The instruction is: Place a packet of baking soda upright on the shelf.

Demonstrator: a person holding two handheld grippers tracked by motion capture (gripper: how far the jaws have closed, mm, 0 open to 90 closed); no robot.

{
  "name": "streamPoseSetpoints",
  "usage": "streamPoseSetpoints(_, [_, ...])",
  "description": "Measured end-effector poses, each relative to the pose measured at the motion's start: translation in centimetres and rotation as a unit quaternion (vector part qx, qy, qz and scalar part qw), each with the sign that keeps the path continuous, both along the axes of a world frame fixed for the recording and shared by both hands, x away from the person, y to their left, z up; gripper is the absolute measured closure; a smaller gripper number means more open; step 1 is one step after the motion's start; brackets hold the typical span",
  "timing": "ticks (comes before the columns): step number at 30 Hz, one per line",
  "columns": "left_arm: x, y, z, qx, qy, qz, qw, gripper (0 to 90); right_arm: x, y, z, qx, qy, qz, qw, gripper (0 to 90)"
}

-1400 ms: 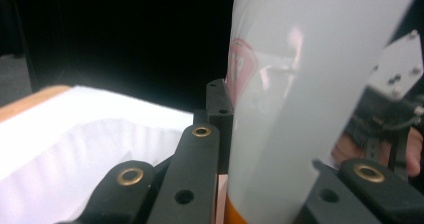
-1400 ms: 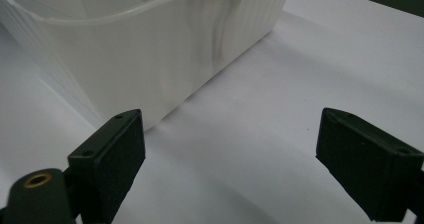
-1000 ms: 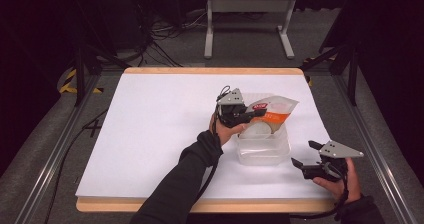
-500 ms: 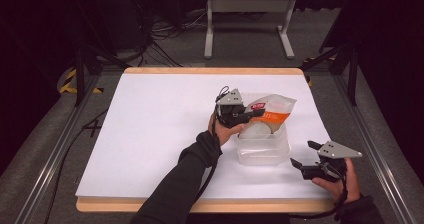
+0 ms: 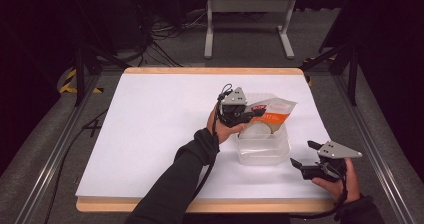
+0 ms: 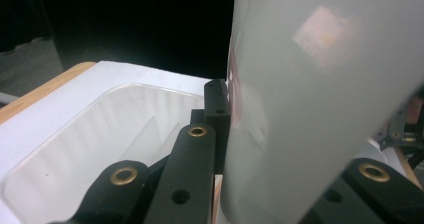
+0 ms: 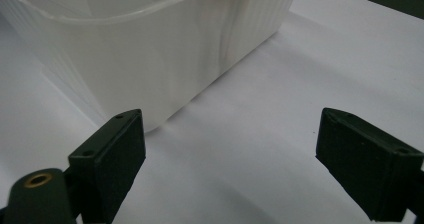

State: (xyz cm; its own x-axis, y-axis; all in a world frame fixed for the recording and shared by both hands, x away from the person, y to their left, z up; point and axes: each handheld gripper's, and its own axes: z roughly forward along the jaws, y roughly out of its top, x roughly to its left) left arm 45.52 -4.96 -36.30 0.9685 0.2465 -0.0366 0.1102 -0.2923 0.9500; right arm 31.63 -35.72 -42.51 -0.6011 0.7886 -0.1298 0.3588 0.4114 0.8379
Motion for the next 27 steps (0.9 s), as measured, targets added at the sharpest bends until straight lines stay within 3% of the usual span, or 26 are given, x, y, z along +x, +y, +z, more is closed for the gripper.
streamPoseSetpoints(8, [-0.3,0.6,1.2,0.042,-0.024,0.007,0.9988,83.2,-0.1,0.0,0.1,0.002,-0.001,0.000,1.0000,13.1])
streamPoseSetpoints(17, [-0.6,1.2,1.7,0.057,-0.032,0.012,0.9978,80.1,-0.1,-0.1,0.0,0.001,-0.001,-0.002,1.0000,13.3])
streamPoseSetpoints(27, [-1.2,2.4,2.7,0.083,-0.056,0.025,0.9946,74.1,-0.1,0.1,-0.1,-0.005,0.000,0.003,1.0000,13.3])
